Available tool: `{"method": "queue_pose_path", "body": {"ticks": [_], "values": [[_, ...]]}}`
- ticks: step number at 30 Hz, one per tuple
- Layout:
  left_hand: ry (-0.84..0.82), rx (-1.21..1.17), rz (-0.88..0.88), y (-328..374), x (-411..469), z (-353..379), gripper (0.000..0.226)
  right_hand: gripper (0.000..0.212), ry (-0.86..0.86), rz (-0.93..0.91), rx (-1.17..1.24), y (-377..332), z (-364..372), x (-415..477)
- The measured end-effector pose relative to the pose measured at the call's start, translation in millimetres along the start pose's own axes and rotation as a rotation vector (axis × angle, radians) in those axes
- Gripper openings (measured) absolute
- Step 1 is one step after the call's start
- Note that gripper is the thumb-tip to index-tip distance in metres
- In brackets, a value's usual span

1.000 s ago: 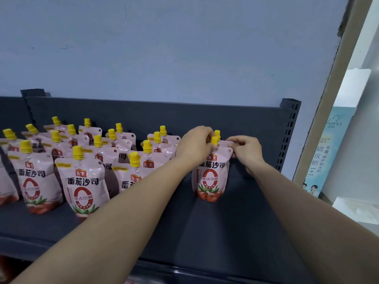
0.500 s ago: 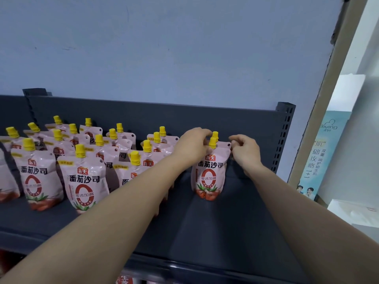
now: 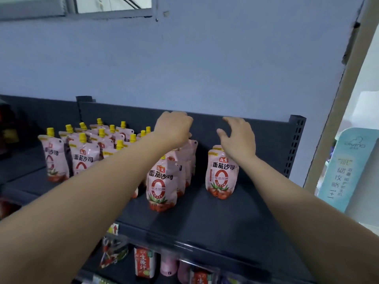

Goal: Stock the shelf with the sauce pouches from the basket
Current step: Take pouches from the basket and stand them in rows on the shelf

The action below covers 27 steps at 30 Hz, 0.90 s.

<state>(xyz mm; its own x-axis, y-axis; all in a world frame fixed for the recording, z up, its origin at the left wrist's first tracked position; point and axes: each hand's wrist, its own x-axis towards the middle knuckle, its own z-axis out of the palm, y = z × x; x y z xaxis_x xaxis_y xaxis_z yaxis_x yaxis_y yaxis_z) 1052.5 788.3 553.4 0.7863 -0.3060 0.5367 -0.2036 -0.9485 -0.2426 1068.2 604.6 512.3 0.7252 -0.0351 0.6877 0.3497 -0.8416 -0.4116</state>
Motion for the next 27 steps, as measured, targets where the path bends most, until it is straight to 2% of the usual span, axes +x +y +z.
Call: {"method": "queue_pose_path", "body": {"ticks": [7,15,21,27], "values": [[-0.049,0.176,-0.162,-58,-74,-27,0.014,0.054,-0.292,-0.164,-0.002,-72,15,-21],[-0.183,0.341,-0.420,-143,-199,-50,0.035,0.057,-0.437,-0.377,0.057,-178,53,-65],[-0.305,0.430,-0.575,-206,-301,-68,0.020,0.051,-0.522,-0.512,0.118,-260,92,-112],[-0.395,0.464,-0.707,-274,-392,-72,0.024,0.057,-0.644,-0.608,0.126,-346,138,-154]]}}
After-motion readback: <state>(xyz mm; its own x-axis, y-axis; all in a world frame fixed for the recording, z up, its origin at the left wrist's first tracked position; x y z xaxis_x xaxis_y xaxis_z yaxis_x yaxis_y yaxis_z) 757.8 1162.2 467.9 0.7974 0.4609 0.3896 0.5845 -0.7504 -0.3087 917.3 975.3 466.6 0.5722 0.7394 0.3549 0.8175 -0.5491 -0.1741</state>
